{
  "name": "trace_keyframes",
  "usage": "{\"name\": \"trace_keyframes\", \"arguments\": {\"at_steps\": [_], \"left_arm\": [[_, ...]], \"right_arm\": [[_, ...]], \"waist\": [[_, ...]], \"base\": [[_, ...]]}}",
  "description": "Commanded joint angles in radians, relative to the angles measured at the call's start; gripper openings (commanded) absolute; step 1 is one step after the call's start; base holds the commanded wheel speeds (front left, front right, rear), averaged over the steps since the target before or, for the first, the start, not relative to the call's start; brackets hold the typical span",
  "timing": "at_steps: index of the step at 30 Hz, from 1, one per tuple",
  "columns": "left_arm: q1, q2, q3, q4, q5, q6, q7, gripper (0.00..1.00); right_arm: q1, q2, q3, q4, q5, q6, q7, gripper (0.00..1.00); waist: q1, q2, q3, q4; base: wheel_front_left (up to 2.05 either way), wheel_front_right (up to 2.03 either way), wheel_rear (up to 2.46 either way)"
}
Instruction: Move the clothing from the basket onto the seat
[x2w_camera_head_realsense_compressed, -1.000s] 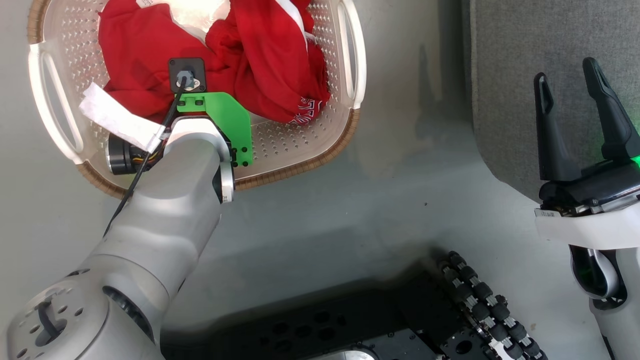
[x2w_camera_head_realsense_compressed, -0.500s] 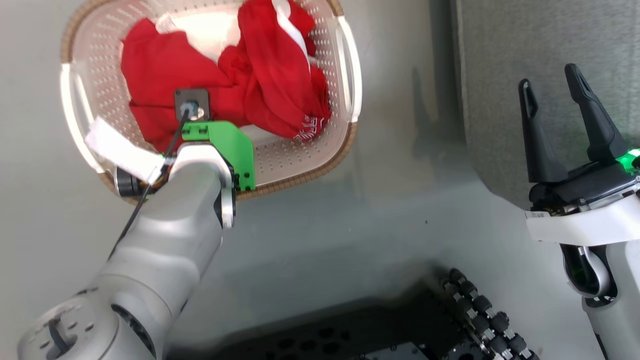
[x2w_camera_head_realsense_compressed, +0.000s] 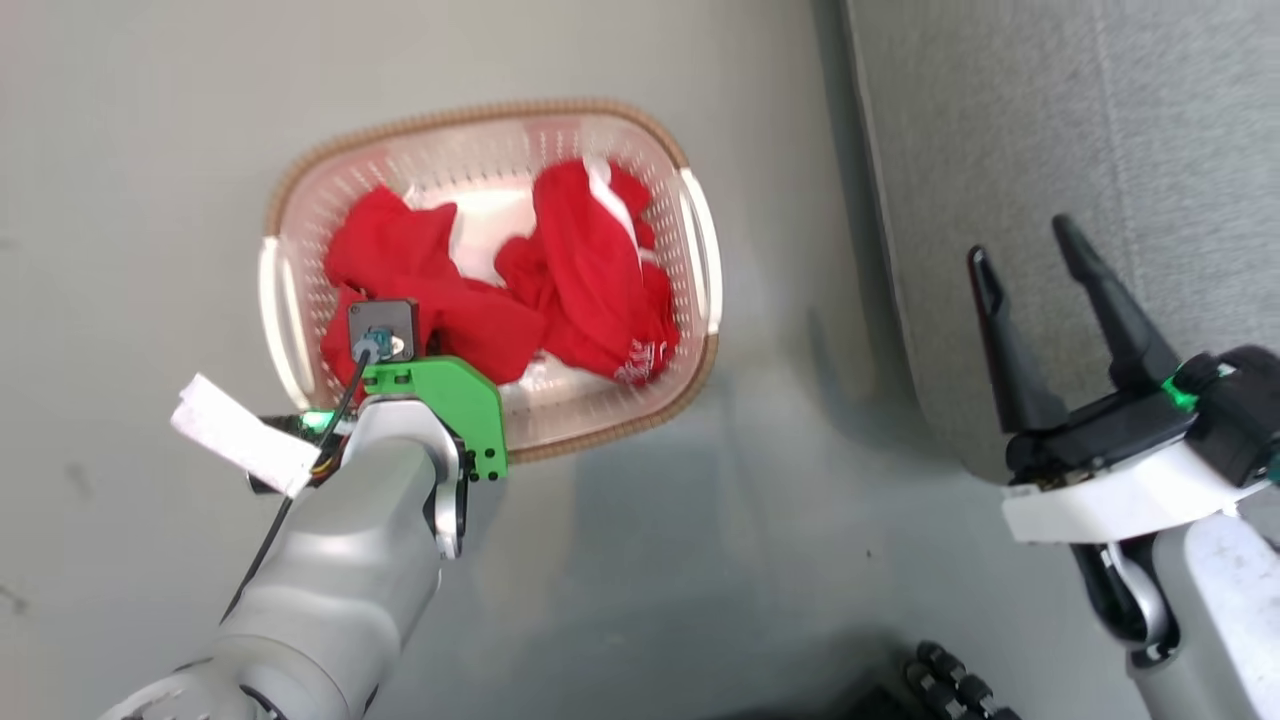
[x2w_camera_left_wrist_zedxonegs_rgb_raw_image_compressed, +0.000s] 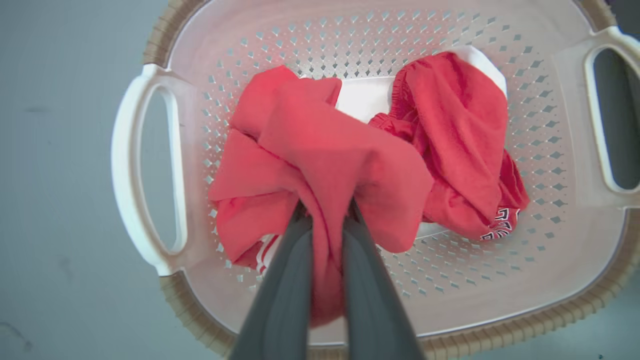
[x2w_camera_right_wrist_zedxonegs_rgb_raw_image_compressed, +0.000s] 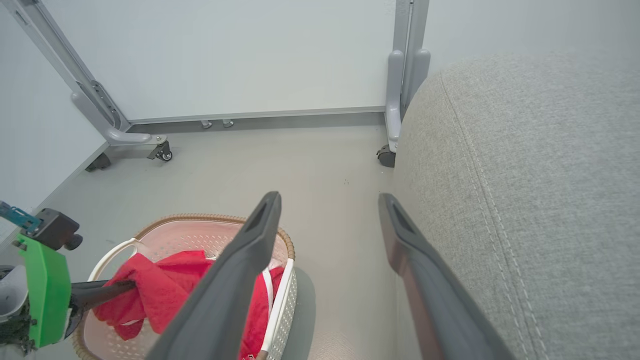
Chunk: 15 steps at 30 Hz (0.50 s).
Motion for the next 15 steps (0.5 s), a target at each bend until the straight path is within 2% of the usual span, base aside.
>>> {"name": "trace_keyframes", "arguments": {"at_steps": [1, 7, 11, 15], "left_arm": [[0.024, 0.005, 0.011, 0.005, 0.012, -0.012, -0.007, 0.0], [0.051, 0.051, 0.147, -0.124, 0.15, -0.021, -0.008, 0.0], [0.126, 0.09, 0.291, -0.275, 0.31, -0.01, -0.008, 0.0], [0.234, 0.109, 0.443, -0.437, 0.477, -0.019, -0.008, 0.0]], "right_arm": [[0.025, 0.005, 0.004, 0.011, -0.009, 0.0, 0.001, 1.0], [0.076, 0.025, 0.02, 0.046, -0.027, 0.0, 0.001, 1.0], [0.105, 0.043, 0.028, 0.069, -0.039, 0.0, 0.001, 1.0], [0.135, 0.064, 0.033, 0.089, -0.054, 0.0, 0.001, 1.0]], "waist": [[0.0, 0.0, -0.146, 0.032], [0.0, 0.0, -0.269, 0.048], [0.0, 0.0, -0.349, 0.053], [0.0, 0.0, -0.425, 0.052]], "base": [[0.0, 0.0, 0.0], [0.0, 0.0, 0.0], [0.0, 0.0, 0.0], [0.0, 0.0, 0.0]]}}
